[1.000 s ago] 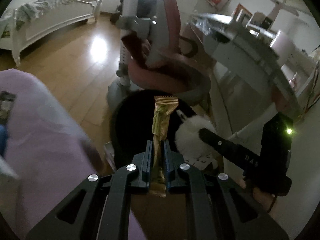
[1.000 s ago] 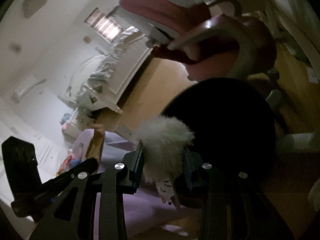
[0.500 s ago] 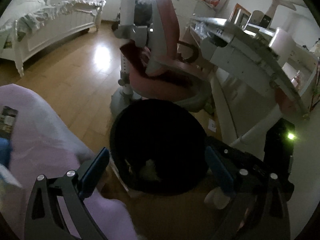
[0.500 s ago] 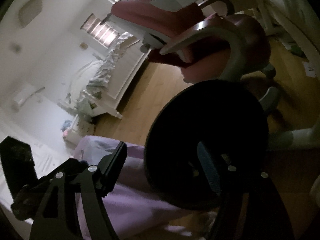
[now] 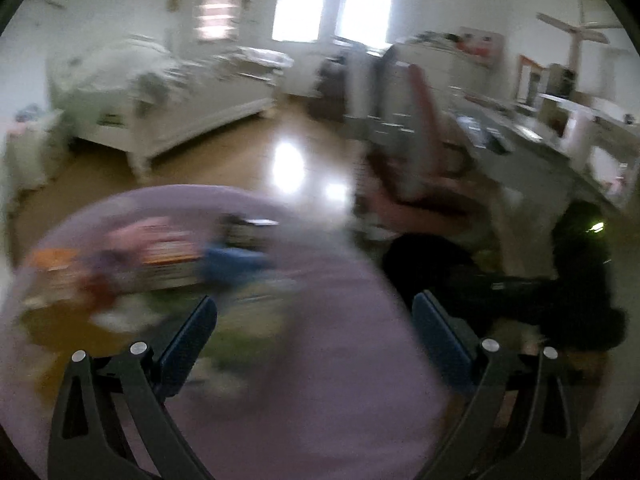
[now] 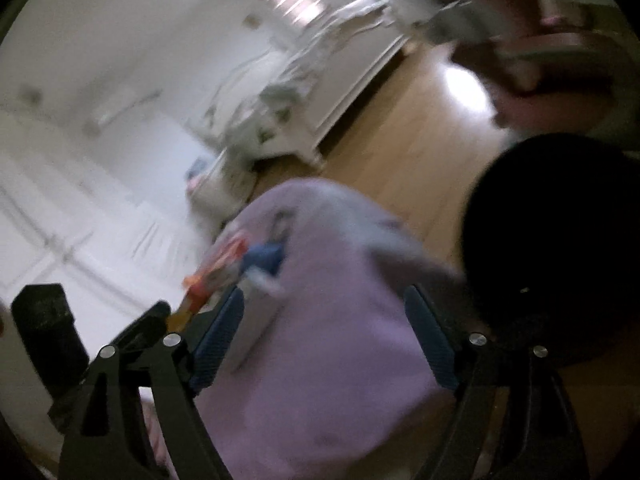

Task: Collect trash
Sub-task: 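Move both grippers back over the table, then grasp the yellow bag with the left gripper while the right grasps the milk carton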

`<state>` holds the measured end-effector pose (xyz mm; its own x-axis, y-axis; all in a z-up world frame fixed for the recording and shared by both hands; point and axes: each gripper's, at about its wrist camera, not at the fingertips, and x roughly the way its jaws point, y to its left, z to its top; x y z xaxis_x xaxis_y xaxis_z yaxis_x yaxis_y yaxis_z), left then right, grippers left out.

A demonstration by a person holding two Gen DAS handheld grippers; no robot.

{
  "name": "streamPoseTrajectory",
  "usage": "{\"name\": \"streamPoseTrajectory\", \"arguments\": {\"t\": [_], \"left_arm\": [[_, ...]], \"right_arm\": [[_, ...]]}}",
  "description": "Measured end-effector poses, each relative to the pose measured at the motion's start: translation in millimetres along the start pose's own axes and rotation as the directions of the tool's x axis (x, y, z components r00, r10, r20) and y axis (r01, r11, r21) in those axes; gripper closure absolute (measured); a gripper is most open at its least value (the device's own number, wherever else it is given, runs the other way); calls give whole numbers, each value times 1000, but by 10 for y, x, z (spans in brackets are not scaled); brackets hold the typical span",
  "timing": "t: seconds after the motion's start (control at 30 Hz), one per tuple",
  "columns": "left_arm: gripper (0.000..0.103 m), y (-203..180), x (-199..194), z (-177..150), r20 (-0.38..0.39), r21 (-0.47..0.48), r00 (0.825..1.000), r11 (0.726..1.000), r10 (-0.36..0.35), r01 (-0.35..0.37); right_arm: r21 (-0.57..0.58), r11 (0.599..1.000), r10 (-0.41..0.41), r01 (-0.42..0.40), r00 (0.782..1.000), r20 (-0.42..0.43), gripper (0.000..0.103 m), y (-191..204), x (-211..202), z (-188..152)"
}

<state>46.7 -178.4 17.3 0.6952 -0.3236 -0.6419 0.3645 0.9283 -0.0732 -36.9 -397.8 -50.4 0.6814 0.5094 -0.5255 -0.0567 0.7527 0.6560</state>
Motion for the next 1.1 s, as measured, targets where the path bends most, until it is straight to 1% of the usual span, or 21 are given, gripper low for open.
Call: {"name": "streamPoseTrajectory", "arguments": {"t": [0.1,0.13,0.23,0.3,0.4,0.47,0.63,0.7,0.8,0.83,0.87,0.9,0.93,1.0,1.07,1.1], "left_arm": [[6,470,-205,-122,6,-16,995,995,99,-99],[5,590,-249,-156,1,-20,993,992,121,-121],[6,963,-316,-273,-22,-26,985,985,173,-173],[6,1160,-309,-315,-37,-28,981,981,189,-191],[6,1387,-212,-352,-75,-38,982,983,176,-179],[6,1511,-145,-392,-94,-49,984,987,149,-154],[6,1695,-39,-388,-92,-115,994,990,66,-77],[7,1712,-11,-409,-97,-128,994,990,53,-65],[19,1665,51,-414,-120,-112,992,992,50,-64],[27,1640,74,-420,-127,-101,991,993,42,-55],[34,1607,94,-427,-134,-91,990,995,35,-48],[37,1568,107,-438,-141,-79,989,996,36,-48],[40,1554,113,-446,-139,-71,990,996,38,-48],[46,1554,98,-457,-129,-68,991,996,44,-53],[58,1562,66,-467,-120,-80,992,995,45,-55],[61,1574,57,-467,-115,-87,992,995,45,-55]], "right_arm": [[-40,999,34,-37,996,-85,18,336,253,-62],[-46,998,41,-46,992,-118,17,437,357,-83],[-54,997,36,-48,978,-205,16,688,619,-168],[-74,997,7,-26,968,-251,16,833,807,-182],[-100,995,-52,24,957,-286,16,1013,1044,-204],[-113,992,-80,48,952,-295,16,1107,1182,-178],[-201,968,-203,151,942,-268,15,1317,1420,-79],[-242,953,-244,182,935,-258,15,1318,1516,-120],[-333,912,-328,240,913,-241,15,1411,1697,-142],[-367,895,-353,255,907,-231,15,1421,1737,-153],[-395,879,-372,265,902,-221,18,1436,1781,-203],[-424,862,-393,278,895,-210,23,1440,1807,-230],[-444,851,-400,281,894,-200,27,1424,1800,-247],[-462,847,-381,262,906,-186,33,1384,1742,-262],[-480,836,-383,267,909,-162,42,1378,1664,-282],[-482,837,-372,259,915,-154,44,1355,1603,-275]]}}
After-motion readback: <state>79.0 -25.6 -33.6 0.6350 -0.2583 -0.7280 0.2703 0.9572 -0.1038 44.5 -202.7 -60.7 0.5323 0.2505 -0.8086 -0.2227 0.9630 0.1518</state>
